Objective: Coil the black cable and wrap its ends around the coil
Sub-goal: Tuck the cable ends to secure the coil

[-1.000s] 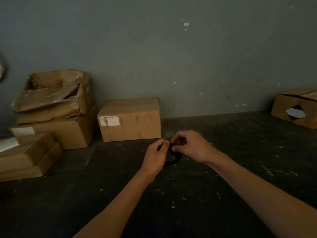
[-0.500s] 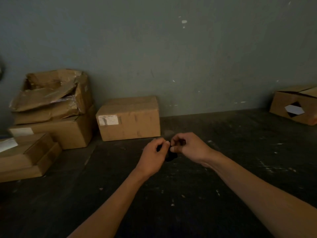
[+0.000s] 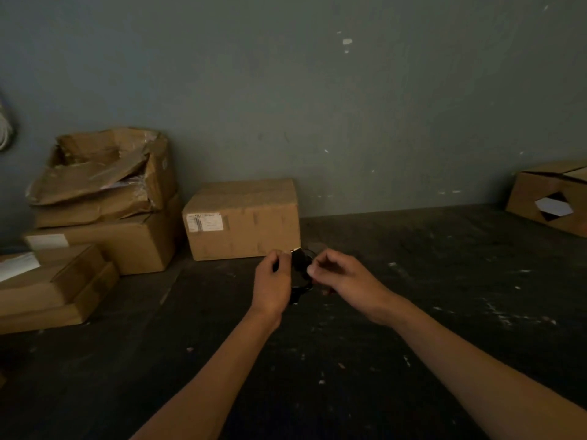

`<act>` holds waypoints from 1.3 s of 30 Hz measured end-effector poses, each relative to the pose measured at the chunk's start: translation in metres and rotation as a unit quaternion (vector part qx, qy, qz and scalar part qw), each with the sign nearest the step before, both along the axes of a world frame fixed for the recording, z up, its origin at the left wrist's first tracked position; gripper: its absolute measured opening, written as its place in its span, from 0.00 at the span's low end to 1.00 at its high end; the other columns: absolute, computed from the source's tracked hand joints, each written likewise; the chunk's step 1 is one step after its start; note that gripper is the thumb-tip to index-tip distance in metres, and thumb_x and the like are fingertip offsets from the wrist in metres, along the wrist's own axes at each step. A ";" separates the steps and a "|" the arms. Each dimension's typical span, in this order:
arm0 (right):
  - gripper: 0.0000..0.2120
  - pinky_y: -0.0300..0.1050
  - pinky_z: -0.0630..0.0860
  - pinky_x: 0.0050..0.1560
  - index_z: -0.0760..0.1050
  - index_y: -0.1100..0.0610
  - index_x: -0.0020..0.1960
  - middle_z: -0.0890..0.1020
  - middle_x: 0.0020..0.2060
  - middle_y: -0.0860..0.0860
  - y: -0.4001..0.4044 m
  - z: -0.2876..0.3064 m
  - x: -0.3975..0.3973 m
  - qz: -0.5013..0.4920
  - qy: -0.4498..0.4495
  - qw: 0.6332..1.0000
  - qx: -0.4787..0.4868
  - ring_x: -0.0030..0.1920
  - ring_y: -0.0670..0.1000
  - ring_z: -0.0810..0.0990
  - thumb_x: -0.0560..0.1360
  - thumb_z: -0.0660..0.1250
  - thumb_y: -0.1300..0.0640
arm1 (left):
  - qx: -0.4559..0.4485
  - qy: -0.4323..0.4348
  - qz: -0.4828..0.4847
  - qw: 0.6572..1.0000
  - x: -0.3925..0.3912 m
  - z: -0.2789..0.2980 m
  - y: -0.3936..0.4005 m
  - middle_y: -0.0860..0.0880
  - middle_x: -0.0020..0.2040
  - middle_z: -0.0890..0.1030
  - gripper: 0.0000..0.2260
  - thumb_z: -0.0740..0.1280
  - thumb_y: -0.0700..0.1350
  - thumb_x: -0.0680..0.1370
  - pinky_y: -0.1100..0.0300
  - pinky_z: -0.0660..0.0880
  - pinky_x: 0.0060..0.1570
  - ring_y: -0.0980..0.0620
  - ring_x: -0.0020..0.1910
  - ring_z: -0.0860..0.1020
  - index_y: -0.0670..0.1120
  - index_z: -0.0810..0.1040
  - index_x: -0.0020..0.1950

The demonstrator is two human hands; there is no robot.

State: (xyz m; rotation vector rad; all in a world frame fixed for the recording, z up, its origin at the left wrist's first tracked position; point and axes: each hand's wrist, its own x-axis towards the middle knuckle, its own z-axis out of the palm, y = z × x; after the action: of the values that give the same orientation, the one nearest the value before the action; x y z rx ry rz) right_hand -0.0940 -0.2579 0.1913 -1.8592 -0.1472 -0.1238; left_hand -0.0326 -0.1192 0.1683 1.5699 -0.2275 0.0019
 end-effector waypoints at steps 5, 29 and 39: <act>0.16 0.45 0.74 0.43 0.77 0.59 0.48 0.83 0.46 0.55 0.004 0.001 0.009 -0.069 0.104 0.988 0.090 0.46 0.52 0.80 0.77 0.65 0.45 | 0.078 -0.150 -0.014 0.986 0.006 -0.006 0.000 0.40 0.47 0.78 0.10 0.59 0.44 0.82 0.65 0.78 0.42 0.46 0.46 0.78 0.39 0.75 0.47; 0.04 0.41 0.67 0.28 0.80 0.57 0.44 0.77 0.24 0.48 0.013 -0.027 0.020 -0.199 0.241 0.892 0.326 0.27 0.46 0.73 0.75 0.69 0.57 | 0.055 -0.173 -0.049 0.982 -0.007 -0.023 -0.016 0.49 0.50 0.78 0.06 0.55 0.42 0.83 0.58 0.77 0.48 0.56 0.47 0.79 0.47 0.70 0.55; 0.06 0.42 0.69 0.32 0.80 0.53 0.52 0.75 0.31 0.49 0.005 -0.036 0.018 -0.154 0.228 0.876 0.396 0.32 0.48 0.72 0.77 0.65 0.57 | -0.013 -0.020 -0.066 0.998 -0.004 -0.029 -0.019 0.45 0.56 0.75 0.09 0.54 0.42 0.84 0.54 0.75 0.54 0.47 0.55 0.76 0.48 0.69 0.63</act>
State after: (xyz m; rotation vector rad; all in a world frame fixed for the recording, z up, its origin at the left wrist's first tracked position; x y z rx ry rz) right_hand -0.0763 -0.2533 0.1549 -1.0295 0.4732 0.0396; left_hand -0.0367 -0.1378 0.1394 1.5281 -0.3614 -0.0666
